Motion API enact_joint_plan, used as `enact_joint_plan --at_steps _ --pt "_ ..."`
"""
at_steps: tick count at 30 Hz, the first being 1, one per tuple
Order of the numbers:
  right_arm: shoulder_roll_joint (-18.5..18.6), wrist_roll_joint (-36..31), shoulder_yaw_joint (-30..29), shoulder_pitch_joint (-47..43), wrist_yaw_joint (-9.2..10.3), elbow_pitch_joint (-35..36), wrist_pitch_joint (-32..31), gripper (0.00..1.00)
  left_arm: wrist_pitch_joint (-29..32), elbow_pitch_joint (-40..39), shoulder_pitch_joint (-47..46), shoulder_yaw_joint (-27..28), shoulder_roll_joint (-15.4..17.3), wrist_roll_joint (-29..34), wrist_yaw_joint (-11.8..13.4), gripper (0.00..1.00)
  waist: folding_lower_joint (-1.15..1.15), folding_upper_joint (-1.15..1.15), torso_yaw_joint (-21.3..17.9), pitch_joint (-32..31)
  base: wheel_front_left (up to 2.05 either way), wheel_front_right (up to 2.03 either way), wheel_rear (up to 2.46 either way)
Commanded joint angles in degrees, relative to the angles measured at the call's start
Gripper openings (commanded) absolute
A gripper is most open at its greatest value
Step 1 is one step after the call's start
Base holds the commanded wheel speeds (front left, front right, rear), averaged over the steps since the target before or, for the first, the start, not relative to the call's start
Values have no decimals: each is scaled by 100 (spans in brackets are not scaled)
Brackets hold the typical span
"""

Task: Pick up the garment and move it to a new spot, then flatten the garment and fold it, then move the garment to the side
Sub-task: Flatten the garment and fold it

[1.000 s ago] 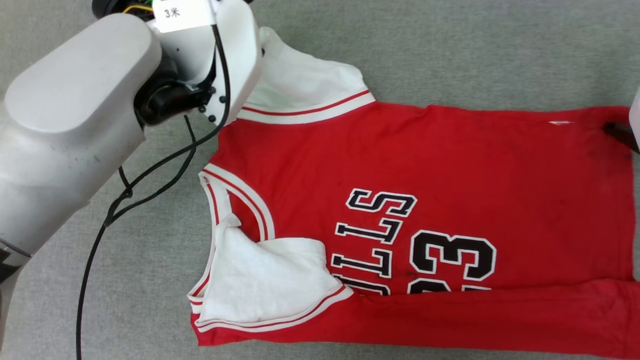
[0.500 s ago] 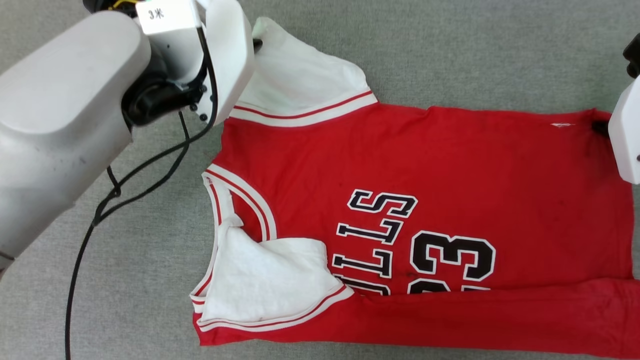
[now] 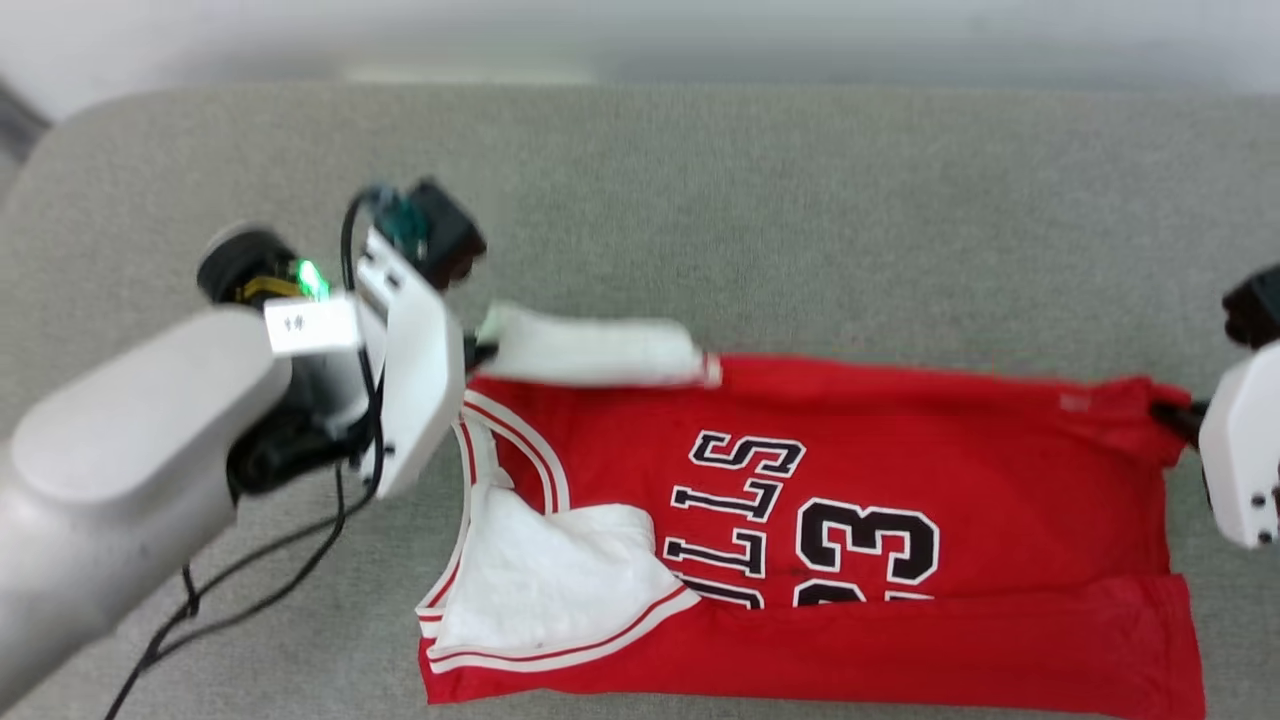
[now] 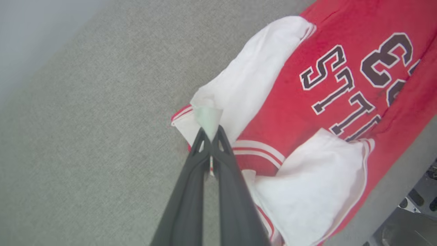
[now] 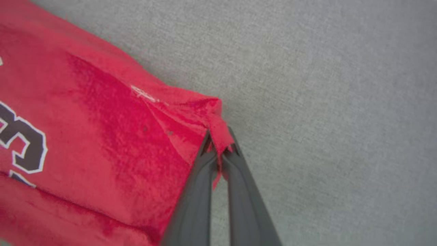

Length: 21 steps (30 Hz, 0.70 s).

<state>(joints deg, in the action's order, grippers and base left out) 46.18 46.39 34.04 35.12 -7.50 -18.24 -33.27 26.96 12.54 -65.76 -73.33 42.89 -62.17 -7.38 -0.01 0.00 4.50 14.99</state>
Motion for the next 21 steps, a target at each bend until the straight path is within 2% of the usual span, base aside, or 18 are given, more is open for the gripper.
enact_joint_plan --at_steps 1,10,11,19,20,21 --pt "57 45 4 -202 2 48 89 0 -22 -115 206 3 91 33 31 0 1 0 11 -329 0 0 0" --pt "159 303 -287 -1591 3 393 499 0 -88 -828 1725 -1 493 -118 395 0 1 0 59 -814 0 0 0" --pt "126 302 -454 -2023 3 491 544 0 -172 -841 2136 -2 531 -120 482 0 1 0 43 -846 0 0 0" --pt "-98 34 -591 -2622 2 487 473 0 -471 -582 2788 1 383 -204 632 0 1 0 -37 -706 0 0 0" --pt "-130 16 -617 -2622 2 475 482 0 -528 -529 2808 4 361 -183 658 15 1 0 -45 -697 0 0 0" --pt "-157 -14 -645 -2630 3 465 492 79 -624 -496 2814 41 326 -159 700 100 1 0 -49 -696 0 0 0"
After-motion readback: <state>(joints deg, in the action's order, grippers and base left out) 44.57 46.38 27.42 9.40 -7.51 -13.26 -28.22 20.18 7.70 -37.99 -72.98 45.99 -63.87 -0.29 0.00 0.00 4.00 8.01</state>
